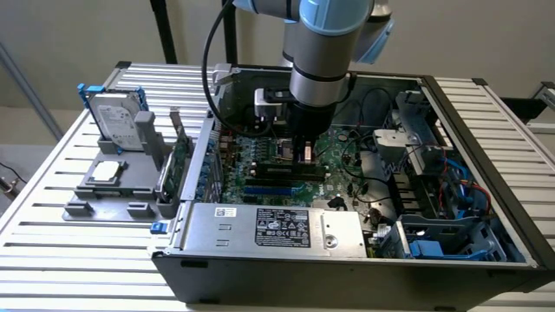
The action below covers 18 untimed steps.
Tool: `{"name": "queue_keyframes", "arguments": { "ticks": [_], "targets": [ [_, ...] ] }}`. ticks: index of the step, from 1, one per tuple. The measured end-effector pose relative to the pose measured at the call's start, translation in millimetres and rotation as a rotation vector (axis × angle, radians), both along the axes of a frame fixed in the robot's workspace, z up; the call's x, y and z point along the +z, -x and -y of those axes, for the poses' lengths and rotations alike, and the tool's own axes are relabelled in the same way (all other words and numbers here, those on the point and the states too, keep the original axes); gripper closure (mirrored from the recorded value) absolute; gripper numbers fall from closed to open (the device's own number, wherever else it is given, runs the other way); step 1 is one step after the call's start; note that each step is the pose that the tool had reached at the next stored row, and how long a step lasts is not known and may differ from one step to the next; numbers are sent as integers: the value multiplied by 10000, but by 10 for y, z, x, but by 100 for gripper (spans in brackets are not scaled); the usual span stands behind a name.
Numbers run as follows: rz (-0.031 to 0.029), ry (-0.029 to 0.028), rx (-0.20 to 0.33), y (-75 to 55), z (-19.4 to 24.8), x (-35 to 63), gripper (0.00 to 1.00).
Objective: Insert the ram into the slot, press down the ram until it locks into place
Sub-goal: 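Insert the ram into the slot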
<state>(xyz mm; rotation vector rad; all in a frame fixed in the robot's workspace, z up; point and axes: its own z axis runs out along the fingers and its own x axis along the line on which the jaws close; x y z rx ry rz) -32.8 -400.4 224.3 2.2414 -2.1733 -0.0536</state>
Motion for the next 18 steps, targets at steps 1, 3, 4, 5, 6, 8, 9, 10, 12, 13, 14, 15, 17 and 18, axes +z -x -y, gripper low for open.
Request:
{"name": "queue_keyframes", "arguments": {
  "ticks": [1,3,4,5,6,8,9,10,12,13,14,15,17,18],
  "targets": [
    [0,-2,1,0,0,-4,86],
    [0,-2,2,0,0,-15,86],
    [0,0,2,0,0,-22,86],
    [0,-1,4,0,0,-30,86],
    [0,0,3,1,0,-37,86],
    [-2,1,2,2,0,-43,86],
    [-2,1,2,2,0,-43,86],
    [-2,1,1,2,0,-41,85],
    [-1,2,1,2,0,25,78],
    [-1,-2,0,2,-1,70,78],
    [-3,0,2,3,0,115,78],
    [-3,-1,2,6,0,159,78],
    [-4,0,1,30,0,205,78],
    [-11,0,1,41,0,216,78]
  ]
}}
